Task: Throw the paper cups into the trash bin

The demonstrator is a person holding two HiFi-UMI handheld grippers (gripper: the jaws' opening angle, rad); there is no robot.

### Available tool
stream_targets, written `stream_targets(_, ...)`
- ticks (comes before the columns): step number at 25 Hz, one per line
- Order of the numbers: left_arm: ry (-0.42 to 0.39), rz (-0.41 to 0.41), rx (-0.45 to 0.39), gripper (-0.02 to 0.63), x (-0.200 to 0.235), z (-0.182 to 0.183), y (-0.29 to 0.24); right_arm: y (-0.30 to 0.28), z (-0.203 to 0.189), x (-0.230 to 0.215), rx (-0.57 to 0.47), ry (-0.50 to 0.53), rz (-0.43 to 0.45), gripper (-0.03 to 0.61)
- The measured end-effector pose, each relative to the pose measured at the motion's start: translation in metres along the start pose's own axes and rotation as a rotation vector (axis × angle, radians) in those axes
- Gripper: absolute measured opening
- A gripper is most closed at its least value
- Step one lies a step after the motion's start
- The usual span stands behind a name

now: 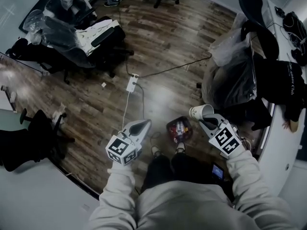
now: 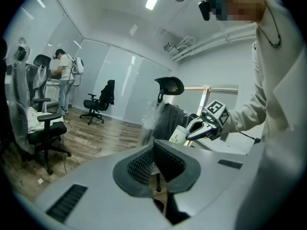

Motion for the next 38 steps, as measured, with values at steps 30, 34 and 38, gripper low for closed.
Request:
stream_targets(30,0.085,-0.092,0.215,-0.012,0.059,-0.405,-0.17,-0.318,-0.28,0.03,0.191,0.053,0.255,0.04)
stream_targets(34,0.122,-0.132,0.283,-0.011,0.056,-0.464,-0.184,-0.349,-0.315,0.038,0.215,-0.011,0.295,0.04)
stream_targets(38,0.131,-0.164,0.318,-0.011,0.06,-0.504,-0.192,-0.397,-0.35,0.048,0.285,0.023,0.331,0.039)
Point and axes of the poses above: the fingertips, and each gripper's own axes: y backward along the fingers, x to its left, z out of its top, the point moved 8 cm from there along y, backward along the fingers, and after that the axes turned 6 degrees about -y, right-handed, at the moved point
